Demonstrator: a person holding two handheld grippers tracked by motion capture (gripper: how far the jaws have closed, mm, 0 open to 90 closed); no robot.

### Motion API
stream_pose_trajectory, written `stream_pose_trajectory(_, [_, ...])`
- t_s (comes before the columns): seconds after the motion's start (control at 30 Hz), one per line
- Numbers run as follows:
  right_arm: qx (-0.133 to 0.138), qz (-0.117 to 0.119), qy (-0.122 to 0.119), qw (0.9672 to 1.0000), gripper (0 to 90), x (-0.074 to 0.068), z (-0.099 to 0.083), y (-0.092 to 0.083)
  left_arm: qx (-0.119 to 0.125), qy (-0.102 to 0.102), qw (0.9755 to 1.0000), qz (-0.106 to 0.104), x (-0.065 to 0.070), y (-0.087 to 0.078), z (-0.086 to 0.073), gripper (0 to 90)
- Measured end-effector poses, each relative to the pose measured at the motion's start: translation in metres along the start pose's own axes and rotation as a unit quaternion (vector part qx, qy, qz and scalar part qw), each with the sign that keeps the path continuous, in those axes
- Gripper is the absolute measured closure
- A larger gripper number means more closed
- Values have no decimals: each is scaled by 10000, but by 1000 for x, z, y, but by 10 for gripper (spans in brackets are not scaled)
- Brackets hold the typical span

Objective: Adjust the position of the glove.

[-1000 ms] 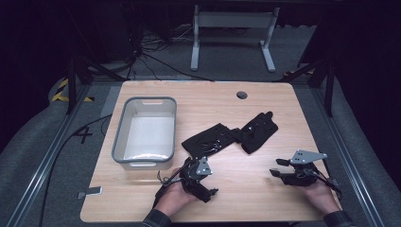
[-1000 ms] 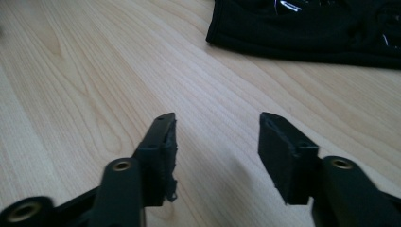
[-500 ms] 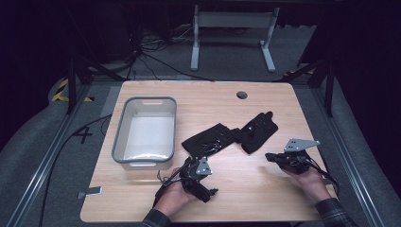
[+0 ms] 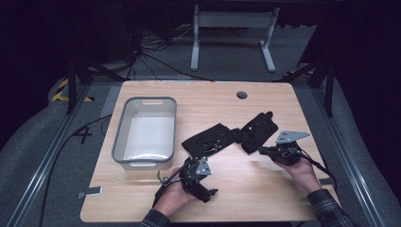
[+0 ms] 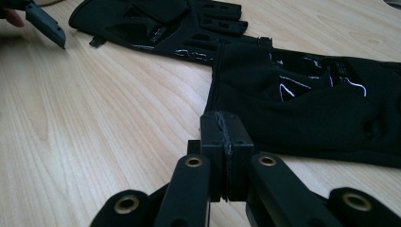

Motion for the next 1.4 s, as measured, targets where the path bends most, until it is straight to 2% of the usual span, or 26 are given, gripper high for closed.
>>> stream_pose_trajectory(0.2, [-26,1,-47,10000,899,3,5,9,8,22,10000,0,0,0,0,0])
stream_pose_trajectory(0.53, [-80,13,12,10000,900,9,8,27,7,21,10000,0,0,0,0,0])
stream_pose_trajectory(0.7, [-324,-7,-10,9995,900,11,-3,42,6,16,10000,1,0,0,0,0])
stream_pose_trajectory(1.13, [-394,32,-2,9992,900,15,-10,37,5,21,10000,1,0,0,0,0])
stream_pose_trajectory(1.4, [-508,40,51,9987,900,21,-20,23,6,30,10000,-1,0,0,0,0])
Point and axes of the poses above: each handheld gripper's, and its own axes: y roughly forward along the jaws, z roughly out of its top, x roughly to its right, the point moved 10 cm from there along y, roughly forward along the jaws, and after that the axes turned 1 degree about z, right-handed, at the moved point
